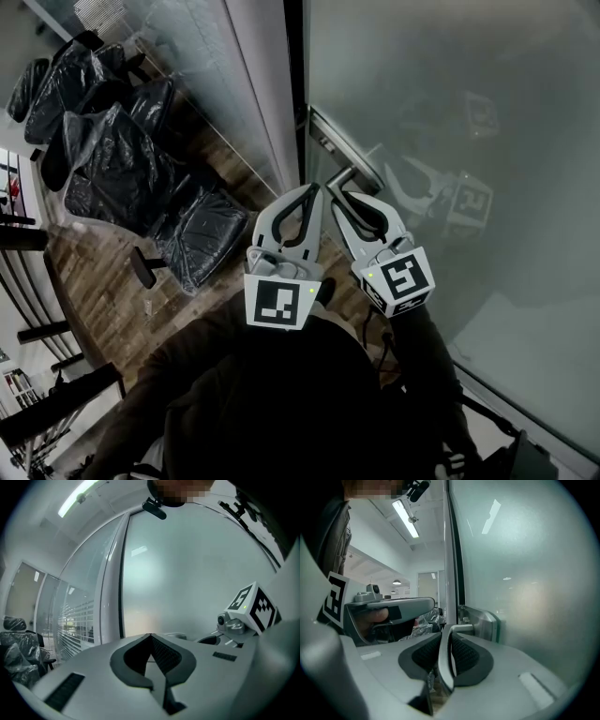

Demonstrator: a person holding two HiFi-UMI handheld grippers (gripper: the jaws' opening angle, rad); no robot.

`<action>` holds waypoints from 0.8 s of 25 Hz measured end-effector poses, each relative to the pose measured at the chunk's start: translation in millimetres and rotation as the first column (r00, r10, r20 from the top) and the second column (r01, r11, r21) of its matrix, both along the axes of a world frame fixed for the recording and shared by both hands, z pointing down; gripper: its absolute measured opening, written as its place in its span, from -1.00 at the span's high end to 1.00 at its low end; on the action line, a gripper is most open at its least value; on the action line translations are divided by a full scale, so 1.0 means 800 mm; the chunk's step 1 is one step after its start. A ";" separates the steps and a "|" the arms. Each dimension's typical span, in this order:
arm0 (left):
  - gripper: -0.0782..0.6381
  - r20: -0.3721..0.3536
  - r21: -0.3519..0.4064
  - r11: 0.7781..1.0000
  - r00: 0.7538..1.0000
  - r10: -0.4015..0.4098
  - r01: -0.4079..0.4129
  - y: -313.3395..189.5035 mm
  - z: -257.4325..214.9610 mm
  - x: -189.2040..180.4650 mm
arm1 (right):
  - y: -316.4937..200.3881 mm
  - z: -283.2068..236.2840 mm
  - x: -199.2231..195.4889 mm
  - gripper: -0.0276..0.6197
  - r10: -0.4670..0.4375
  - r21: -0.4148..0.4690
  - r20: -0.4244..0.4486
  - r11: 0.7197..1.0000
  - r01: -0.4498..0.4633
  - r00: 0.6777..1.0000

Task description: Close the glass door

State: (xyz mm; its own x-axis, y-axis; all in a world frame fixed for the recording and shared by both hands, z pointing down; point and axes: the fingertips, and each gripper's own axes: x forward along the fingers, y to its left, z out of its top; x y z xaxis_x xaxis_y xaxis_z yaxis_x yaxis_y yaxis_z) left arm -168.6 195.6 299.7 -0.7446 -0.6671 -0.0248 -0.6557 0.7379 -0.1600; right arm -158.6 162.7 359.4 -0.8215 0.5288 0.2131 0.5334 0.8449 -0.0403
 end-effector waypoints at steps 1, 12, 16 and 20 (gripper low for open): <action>0.79 0.001 -0.001 1.000 1.000 0.002 -0.002 0.002 0.000 0.001 | 0.003 0.001 0.002 0.71 -0.002 0.001 0.001 1.000 0.002 1.000; 0.79 0.025 0.010 1.000 1.000 0.020 -0.020 0.014 -0.006 0.012 | 0.016 0.008 0.019 0.72 -0.008 0.009 0.007 1.000 0.008 1.000; 0.79 0.033 0.006 1.000 0.999 0.029 -0.029 0.014 -0.011 0.016 | 0.017 0.006 0.026 0.72 -0.009 0.008 0.006 1.000 0.009 1.000; 0.79 0.038 0.007 1.000 0.999 0.030 -0.031 0.015 -0.017 0.009 | 0.023 0.003 0.026 0.72 -0.019 0.005 0.000 1.000 0.019 1.000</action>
State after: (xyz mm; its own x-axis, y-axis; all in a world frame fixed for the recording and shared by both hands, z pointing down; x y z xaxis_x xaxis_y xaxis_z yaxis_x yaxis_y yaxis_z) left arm -161.2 207.7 286.1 -0.7223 -0.6892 -0.0573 -0.6716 0.7188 -0.1794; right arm -137.8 181.0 361.8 -0.8114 0.5434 0.2152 0.5494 0.8348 -0.0360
